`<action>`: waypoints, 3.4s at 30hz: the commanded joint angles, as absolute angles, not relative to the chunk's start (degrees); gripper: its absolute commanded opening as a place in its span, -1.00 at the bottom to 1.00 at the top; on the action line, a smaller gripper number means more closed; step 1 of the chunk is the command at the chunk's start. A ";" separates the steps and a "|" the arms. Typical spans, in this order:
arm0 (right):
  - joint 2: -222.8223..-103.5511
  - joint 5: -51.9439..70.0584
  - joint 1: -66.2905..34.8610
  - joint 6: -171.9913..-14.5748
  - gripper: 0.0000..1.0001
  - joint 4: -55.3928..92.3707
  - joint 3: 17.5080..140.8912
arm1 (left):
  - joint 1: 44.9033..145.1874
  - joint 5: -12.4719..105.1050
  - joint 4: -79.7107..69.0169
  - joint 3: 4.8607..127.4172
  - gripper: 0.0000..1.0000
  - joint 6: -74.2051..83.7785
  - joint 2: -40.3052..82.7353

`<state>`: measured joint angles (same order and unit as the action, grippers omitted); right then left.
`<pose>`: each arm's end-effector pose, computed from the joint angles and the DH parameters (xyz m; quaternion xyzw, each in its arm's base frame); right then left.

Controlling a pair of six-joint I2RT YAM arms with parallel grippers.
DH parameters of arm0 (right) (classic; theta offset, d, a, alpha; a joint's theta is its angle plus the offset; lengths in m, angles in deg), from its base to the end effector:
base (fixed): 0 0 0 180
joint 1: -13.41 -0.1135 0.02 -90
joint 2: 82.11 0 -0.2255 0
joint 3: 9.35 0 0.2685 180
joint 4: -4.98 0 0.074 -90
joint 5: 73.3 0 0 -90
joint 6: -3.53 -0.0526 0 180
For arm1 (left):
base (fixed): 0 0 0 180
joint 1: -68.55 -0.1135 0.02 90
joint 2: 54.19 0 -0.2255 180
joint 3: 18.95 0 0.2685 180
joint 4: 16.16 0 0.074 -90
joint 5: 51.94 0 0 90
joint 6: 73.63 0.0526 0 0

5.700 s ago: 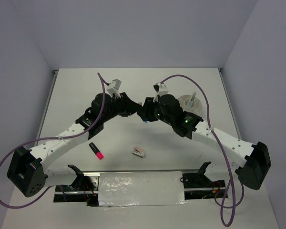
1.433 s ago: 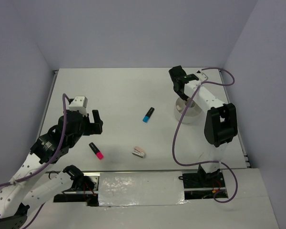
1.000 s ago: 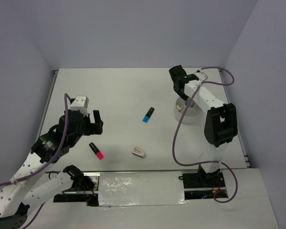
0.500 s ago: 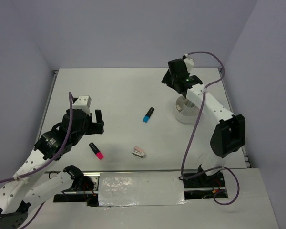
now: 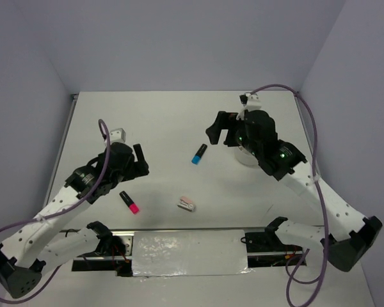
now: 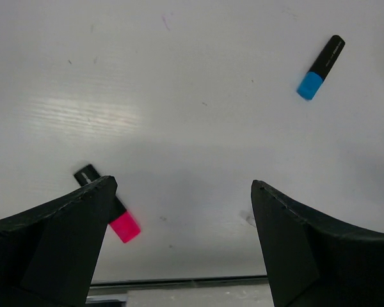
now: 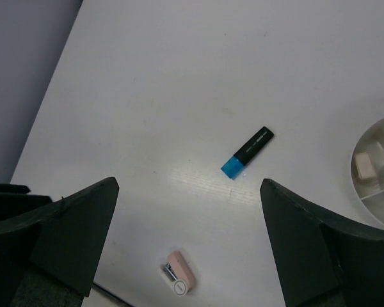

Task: Sort the stationery into containers
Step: Pick up the stationery from the center of the board.

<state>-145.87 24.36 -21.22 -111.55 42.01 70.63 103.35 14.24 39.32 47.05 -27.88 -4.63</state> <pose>0.2476 0.1624 0.3460 -0.0306 0.8217 0.2343 0.5187 0.1978 -0.1116 0.2842 -0.1612 0.8730 -0.1242 0.4433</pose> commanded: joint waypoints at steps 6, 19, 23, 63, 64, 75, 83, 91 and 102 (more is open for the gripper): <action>-135.37 40.25 -23.50 -109.24 1.00 50.77 68.96 | 117.83 9.86 37.36 44.42 0.99 -59.94 5.39; -133.09 39.82 -22.97 -106.95 0.99 50.50 63.78 | 128.40 12.47 40.63 57.69 0.89 -78.21 36.14; -130.45 38.85 -22.71 -106.51 0.99 50.85 62.54 | 128.49 14.15 41.22 59.80 0.89 -78.55 40.02; -131.24 31.56 -22.54 -106.33 1.00 44.44 57.10 | 130.60 18.02 40.97 58.83 0.27 -79.35 48.99; -130.98 30.68 -22.54 -106.24 0.99 44.09 56.74 | 130.60 17.58 41.05 58.75 0.25 -79.43 48.99; -128.87 20.22 -22.45 -110.89 0.98 35.05 45.35 | 130.51 14.68 39.91 59.97 -1.00 -76.89 46.28; -119.30 13.72 -22.53 -123.19 0.95 17.83 28.45 | 130.51 8.79 38.43 62.70 -1.00 -75.66 38.81; -108.31 13.61 -22.97 -135.33 0.85 2.62 15.61 | 130.51 7.21 33.76 63.84 -1.00 -75.65 33.00; -114.26 13.27 -26.40 -138.58 0.52 -2.24 16.31 | 130.51 4.66 29.45 65.07 -1.00 -76.62 29.75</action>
<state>-112.28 12.84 -25.11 -137.12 1.71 14.44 130.30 7.82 30.14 62.37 -76.60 31.30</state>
